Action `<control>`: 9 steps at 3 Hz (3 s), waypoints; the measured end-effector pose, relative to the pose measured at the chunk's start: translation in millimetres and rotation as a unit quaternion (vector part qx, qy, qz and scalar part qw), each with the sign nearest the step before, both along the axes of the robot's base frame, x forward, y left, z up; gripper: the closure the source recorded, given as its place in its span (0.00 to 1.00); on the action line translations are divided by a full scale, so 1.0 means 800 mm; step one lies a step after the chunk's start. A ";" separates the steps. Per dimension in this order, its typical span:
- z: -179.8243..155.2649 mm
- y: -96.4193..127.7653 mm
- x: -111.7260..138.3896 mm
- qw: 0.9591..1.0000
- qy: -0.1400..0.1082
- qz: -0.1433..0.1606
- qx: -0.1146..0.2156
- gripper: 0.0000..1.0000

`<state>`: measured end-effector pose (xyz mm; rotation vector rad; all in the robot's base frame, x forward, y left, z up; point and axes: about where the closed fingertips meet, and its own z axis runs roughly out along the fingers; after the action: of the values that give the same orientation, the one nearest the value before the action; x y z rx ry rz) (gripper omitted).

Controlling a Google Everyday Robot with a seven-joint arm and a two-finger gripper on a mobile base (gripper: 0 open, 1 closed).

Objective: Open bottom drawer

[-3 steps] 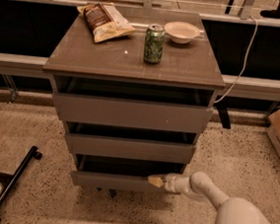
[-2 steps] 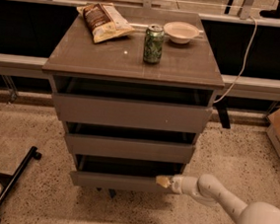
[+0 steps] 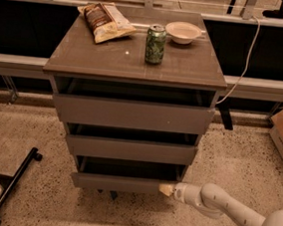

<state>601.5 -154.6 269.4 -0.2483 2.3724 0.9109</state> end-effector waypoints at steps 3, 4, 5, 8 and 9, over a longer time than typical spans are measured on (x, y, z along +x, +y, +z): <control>-0.003 0.020 0.063 0.999 -0.032 0.022 -0.007 0.04; -0.017 0.015 0.072 0.999 -0.025 0.020 -0.017 0.00; -0.040 0.013 0.065 1.000 0.001 0.015 -0.016 0.00; -0.039 0.014 0.051 1.000 0.025 0.013 -0.006 0.20; -0.039 0.014 0.051 1.000 0.025 0.013 -0.006 0.51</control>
Offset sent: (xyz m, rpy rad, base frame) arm 0.0595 0.0198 -0.0071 -0.0013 -0.0602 0.0576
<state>642.1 -143.1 238.4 -0.2654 2.4261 0.9240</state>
